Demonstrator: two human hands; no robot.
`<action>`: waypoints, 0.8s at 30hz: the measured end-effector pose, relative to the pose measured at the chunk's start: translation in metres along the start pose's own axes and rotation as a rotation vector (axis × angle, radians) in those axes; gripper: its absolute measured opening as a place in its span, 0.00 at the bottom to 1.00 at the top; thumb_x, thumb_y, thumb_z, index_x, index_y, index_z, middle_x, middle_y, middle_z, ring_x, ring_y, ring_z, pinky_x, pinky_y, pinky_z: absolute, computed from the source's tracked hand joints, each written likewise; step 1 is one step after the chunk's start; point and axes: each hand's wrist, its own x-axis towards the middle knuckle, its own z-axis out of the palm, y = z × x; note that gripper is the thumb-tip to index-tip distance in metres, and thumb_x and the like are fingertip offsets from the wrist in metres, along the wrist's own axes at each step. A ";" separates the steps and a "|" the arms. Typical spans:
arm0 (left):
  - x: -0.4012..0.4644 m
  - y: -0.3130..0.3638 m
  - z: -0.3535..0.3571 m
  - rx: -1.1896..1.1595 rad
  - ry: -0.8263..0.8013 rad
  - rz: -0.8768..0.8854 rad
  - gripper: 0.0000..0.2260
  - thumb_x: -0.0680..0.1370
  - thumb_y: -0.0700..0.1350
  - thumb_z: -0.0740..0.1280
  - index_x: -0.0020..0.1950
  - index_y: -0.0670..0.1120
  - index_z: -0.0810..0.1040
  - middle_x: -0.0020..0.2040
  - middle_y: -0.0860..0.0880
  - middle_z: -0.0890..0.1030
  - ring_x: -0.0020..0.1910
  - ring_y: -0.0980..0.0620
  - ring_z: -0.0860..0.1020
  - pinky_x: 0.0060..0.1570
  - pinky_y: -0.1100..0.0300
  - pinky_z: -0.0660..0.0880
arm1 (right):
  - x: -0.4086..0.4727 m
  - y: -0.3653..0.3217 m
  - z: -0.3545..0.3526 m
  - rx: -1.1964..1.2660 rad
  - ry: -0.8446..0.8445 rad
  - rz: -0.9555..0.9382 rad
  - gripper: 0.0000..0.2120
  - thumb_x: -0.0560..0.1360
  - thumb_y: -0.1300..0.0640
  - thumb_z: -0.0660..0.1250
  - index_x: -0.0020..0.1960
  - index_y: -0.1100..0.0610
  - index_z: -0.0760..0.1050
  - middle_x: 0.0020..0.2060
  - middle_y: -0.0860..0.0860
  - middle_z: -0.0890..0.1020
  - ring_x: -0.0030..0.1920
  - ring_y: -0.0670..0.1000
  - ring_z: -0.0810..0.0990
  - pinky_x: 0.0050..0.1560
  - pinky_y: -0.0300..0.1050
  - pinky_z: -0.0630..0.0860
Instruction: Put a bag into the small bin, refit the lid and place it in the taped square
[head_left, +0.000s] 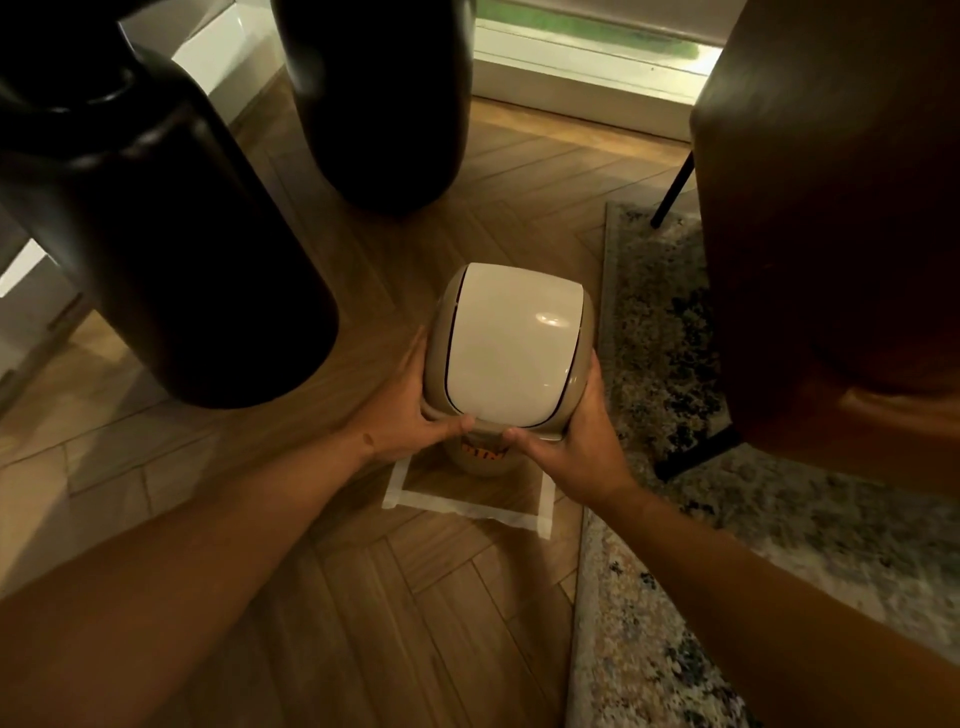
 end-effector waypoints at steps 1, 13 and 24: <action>0.000 -0.001 0.001 0.000 0.000 -0.002 0.58 0.65 0.67 0.79 0.83 0.60 0.44 0.81 0.61 0.55 0.80 0.61 0.58 0.77 0.48 0.64 | 0.000 0.001 0.000 -0.001 0.006 0.001 0.69 0.63 0.40 0.87 0.87 0.48 0.43 0.82 0.47 0.64 0.81 0.46 0.67 0.75 0.58 0.74; 0.011 -0.007 -0.005 -0.021 -0.060 -0.003 0.57 0.65 0.64 0.81 0.83 0.61 0.48 0.79 0.56 0.65 0.76 0.57 0.67 0.71 0.46 0.72 | 0.004 0.003 0.003 -0.024 0.020 0.023 0.70 0.62 0.36 0.85 0.87 0.47 0.41 0.84 0.48 0.61 0.81 0.47 0.66 0.75 0.59 0.74; 0.015 -0.009 -0.009 -0.036 -0.049 -0.006 0.58 0.64 0.63 0.82 0.83 0.63 0.46 0.78 0.59 0.65 0.76 0.58 0.67 0.70 0.45 0.73 | 0.006 0.005 0.008 -0.012 0.034 0.053 0.71 0.61 0.34 0.85 0.86 0.46 0.40 0.84 0.47 0.60 0.82 0.46 0.64 0.77 0.57 0.72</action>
